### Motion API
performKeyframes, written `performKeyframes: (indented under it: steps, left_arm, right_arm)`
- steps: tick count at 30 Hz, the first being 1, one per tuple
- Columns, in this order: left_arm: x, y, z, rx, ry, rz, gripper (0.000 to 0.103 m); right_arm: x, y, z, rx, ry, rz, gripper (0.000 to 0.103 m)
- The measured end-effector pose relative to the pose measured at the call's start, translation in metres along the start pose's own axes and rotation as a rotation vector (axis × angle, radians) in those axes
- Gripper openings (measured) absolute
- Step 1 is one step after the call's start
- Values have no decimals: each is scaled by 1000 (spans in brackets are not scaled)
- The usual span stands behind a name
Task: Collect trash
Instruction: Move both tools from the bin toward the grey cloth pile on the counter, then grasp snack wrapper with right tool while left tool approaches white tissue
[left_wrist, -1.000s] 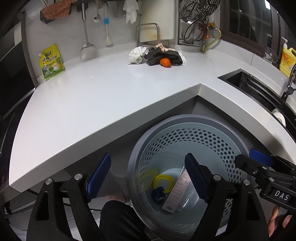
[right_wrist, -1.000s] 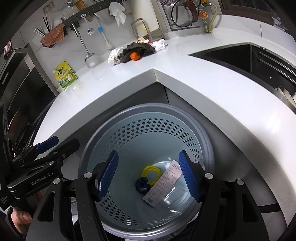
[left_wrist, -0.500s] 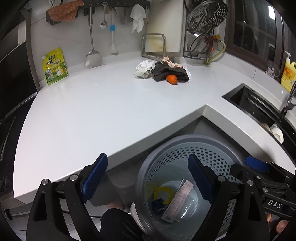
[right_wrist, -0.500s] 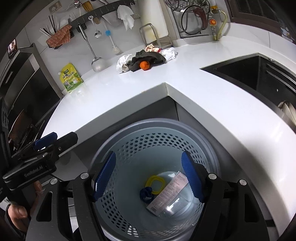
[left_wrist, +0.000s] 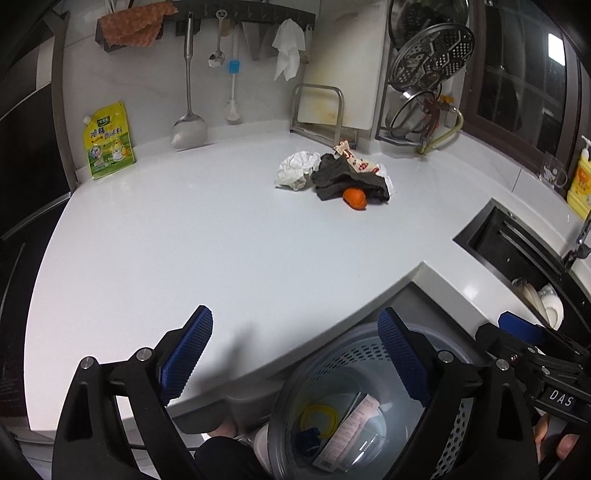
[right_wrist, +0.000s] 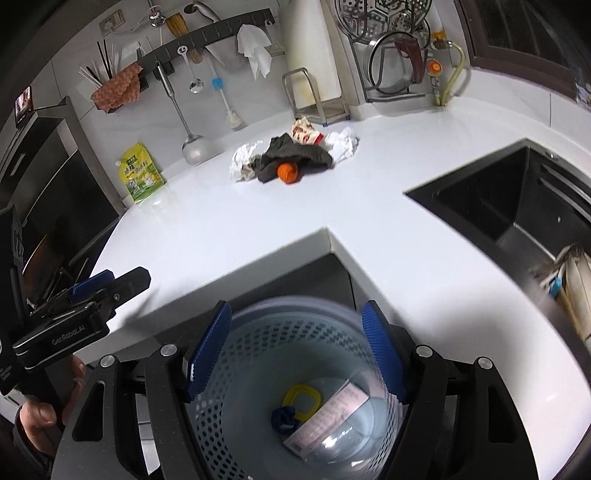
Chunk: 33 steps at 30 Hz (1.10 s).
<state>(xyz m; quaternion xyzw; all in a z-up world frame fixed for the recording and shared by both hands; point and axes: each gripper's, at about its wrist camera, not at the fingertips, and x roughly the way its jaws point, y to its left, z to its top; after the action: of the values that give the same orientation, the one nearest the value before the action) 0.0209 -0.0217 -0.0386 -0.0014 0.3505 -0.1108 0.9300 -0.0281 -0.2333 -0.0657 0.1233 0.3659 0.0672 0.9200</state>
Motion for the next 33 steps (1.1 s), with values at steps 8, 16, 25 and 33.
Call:
performKeyframes:
  steps: [8,16,25,33]
  left_arm:
    - [8,16,29,0,-24,4,89]
    - [17,32,47,-32,-43,5,89]
    - [37,34,72,-29,-54,28,90]
    - [71,33,105,-28,-59,36,91]
  right_arm:
    - [1,2,28,7,-57,-15,70]
    - [4,10,48,-15,-75,12,71]
    - [32,7,78,-64,-64,6,71]
    - [67,1,115,-104,-49,6,71]
